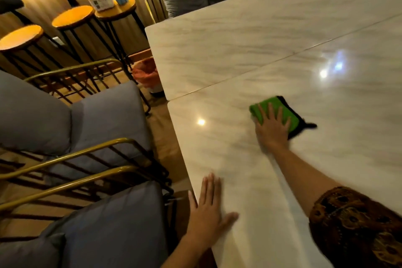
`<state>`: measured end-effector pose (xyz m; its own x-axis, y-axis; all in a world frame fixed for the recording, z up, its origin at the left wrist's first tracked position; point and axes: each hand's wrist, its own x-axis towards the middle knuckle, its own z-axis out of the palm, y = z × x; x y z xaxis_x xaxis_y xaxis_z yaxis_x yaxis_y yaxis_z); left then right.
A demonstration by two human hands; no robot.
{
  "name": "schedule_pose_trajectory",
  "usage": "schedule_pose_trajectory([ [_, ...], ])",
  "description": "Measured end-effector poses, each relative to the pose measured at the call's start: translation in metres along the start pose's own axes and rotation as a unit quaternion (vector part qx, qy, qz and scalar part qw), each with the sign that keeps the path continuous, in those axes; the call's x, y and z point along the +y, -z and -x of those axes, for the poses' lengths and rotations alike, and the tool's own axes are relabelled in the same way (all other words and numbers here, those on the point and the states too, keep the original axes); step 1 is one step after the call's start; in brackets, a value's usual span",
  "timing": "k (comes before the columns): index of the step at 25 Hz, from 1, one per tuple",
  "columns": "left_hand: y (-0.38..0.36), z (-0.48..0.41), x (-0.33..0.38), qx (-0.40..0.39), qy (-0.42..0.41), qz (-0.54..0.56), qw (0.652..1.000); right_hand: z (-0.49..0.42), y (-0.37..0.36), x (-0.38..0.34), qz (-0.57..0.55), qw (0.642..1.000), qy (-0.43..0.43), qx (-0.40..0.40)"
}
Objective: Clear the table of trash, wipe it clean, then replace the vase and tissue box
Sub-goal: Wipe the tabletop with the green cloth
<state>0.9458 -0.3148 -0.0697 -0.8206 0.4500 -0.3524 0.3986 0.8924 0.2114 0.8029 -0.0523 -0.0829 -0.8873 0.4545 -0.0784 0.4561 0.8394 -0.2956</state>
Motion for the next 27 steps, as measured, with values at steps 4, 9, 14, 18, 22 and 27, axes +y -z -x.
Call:
schedule_pose_trajectory([
  [4, -0.005, -0.001, 0.007, -0.017, 0.017, 0.012, 1.000, 0.048, -0.025, -0.080, -0.004, 0.998, 0.035, -0.047],
  [9, 0.015, 0.003, 0.007, -0.130, 0.004, -0.016, 0.991, 0.105, -0.041, -0.146, 0.086, 0.904, 0.394, -0.144],
  [14, 0.006, 0.022, 0.014, -0.072, 0.053, 0.007, 0.996, 0.080, -0.016, -0.040, 0.050, 0.957, 0.265, -0.107],
  [18, -0.014, 0.064, 0.032, -0.071, 0.100, 0.043, 0.992, 0.093, 0.005, 0.037, 0.016, 0.997, 0.072, -0.036],
  [22, -0.013, 0.077, 0.038, -0.098, 0.114, 0.034, 0.988, 0.159, -0.008, 0.008, -0.019, 1.000, -0.007, -0.005],
  [27, -0.002, 0.071, 0.043, -0.151, 0.123, 0.009, 0.981, 0.231, -0.015, -0.006, 0.055, 0.956, 0.260, -0.123],
])
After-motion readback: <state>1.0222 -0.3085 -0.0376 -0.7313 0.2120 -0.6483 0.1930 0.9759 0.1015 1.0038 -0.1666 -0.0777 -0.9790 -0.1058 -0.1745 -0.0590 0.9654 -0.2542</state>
